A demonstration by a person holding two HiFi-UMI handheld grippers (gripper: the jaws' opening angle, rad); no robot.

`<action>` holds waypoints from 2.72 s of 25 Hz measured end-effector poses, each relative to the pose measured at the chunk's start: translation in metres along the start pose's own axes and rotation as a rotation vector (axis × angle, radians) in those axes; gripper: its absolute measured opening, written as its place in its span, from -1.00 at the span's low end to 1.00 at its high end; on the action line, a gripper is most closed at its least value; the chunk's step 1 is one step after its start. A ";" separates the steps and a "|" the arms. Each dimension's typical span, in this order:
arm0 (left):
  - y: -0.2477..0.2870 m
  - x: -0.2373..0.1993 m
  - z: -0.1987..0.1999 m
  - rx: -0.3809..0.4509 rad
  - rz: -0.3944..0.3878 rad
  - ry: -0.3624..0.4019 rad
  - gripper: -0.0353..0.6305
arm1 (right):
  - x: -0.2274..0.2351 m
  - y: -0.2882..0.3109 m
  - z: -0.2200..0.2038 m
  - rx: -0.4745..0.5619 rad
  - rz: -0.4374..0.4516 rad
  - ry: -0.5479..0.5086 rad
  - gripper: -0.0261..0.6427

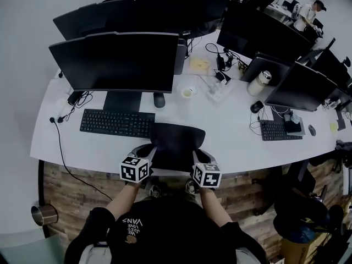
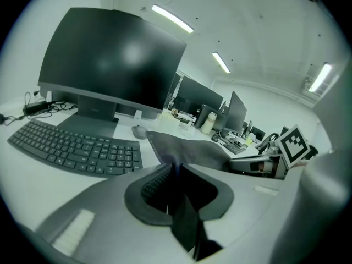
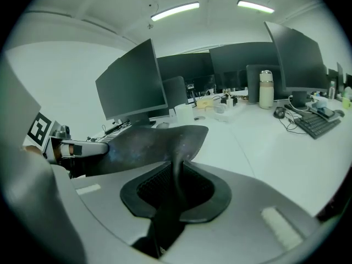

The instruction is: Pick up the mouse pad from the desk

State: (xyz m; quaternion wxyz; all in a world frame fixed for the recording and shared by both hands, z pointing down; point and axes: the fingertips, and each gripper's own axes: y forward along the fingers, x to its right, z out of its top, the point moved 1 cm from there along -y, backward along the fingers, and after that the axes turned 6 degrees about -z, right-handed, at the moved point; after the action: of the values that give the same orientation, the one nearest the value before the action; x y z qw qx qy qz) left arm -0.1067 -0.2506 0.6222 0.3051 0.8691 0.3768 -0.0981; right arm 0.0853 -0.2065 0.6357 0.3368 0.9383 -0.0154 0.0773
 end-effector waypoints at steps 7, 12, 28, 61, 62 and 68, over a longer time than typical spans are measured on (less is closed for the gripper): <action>-0.025 0.002 0.034 0.079 -0.064 0.071 -0.74 | -0.019 -0.025 0.021 0.110 -0.022 0.056 -0.72; -0.042 0.005 0.055 0.134 -0.108 0.102 -0.74 | -0.031 -0.044 0.037 0.182 -0.032 0.081 -0.72; -0.071 0.042 0.078 0.258 -0.068 0.113 -0.74 | -0.025 -0.081 0.072 0.257 0.053 0.019 -0.72; -0.082 0.161 0.027 0.375 0.149 0.050 -0.74 | 0.051 -0.145 0.055 0.246 0.287 -0.124 -0.74; -0.082 0.162 0.026 0.376 0.150 0.050 -0.74 | 0.052 -0.146 0.054 0.246 0.287 -0.123 -0.74; -0.080 0.164 0.024 0.377 0.144 0.048 -0.74 | 0.055 -0.147 0.051 0.248 0.277 -0.119 -0.74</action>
State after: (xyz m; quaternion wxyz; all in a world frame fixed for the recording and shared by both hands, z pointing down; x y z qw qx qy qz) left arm -0.0482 -0.1257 0.5010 0.1341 0.9376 0.2957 -0.1241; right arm 0.1587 -0.1238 0.5130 0.2032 0.9644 -0.1544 0.0688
